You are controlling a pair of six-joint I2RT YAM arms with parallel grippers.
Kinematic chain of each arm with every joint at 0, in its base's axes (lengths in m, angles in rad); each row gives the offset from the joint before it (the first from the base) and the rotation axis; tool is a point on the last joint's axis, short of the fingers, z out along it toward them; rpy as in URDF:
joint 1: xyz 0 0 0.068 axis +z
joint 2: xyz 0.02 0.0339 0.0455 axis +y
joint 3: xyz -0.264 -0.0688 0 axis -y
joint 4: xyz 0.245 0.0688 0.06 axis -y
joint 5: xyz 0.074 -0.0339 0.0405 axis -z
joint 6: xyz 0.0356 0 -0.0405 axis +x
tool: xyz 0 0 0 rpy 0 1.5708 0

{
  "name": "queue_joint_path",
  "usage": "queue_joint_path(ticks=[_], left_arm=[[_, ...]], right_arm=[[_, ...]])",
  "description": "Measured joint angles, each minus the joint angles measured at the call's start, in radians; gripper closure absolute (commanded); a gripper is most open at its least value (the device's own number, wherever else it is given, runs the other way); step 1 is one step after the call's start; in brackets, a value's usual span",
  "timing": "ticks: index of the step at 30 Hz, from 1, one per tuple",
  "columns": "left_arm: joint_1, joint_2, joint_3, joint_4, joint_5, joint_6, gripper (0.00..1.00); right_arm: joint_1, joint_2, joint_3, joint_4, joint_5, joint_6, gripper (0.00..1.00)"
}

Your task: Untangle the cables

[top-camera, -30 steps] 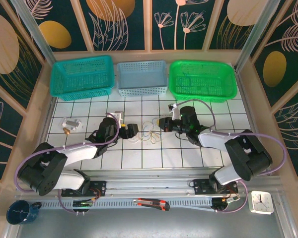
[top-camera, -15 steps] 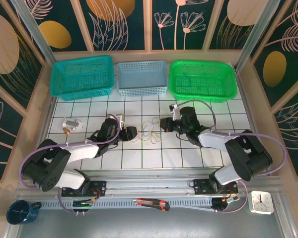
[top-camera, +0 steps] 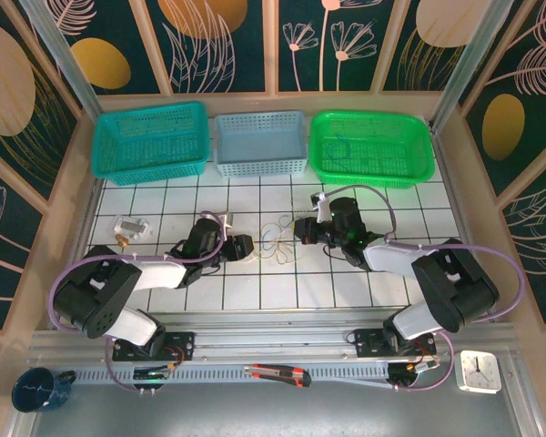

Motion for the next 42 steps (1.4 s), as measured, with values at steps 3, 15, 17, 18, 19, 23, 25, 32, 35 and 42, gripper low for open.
queue_joint_path(ticks=[3,15,17,18,19,23,25,32,35,42], left_arm=[[-0.005,0.005,0.0,0.003,0.0,0.0,0.55],[-0.018,0.037,0.029,0.007,-0.001,0.0,0.69],[-0.018,0.037,0.035,0.008,-0.002,-0.002,0.75],[-0.018,0.037,0.039,0.008,-0.002,-0.002,0.79],[-0.018,0.037,0.043,0.008,-0.003,-0.003,0.82],[-0.018,0.037,0.055,0.007,-0.005,-0.001,0.99],[-0.018,0.036,0.06,0.004,-0.007,0.008,1.0],[-0.018,-0.001,0.063,-0.019,-0.018,0.016,0.93],[-0.019,-0.012,0.072,-0.045,-0.034,0.036,0.64],[-0.064,-0.014,0.106,-0.158,-0.108,0.105,0.54]], right_arm=[[0.0,0.0,-0.003,0.0,0.0,0.0,1.0],[0.0,-0.004,-0.006,0.001,0.0,0.0,1.0],[0.0,-0.01,-0.01,0.001,0.0,0.0,1.0],[0.0,-0.011,-0.013,0.001,0.0,0.0,1.0],[0.0,-0.013,-0.014,0.001,0.0,0.0,1.0],[0.0,-0.014,-0.019,0.002,0.0,0.0,1.0],[0.0,-0.014,-0.023,0.001,0.0,0.0,1.0],[0.0,-0.016,-0.023,0.002,0.0,0.0,1.0],[0.0,-0.016,-0.023,0.002,0.0,0.0,1.0],[0.0,-0.017,-0.023,0.002,0.0,0.0,1.0]])
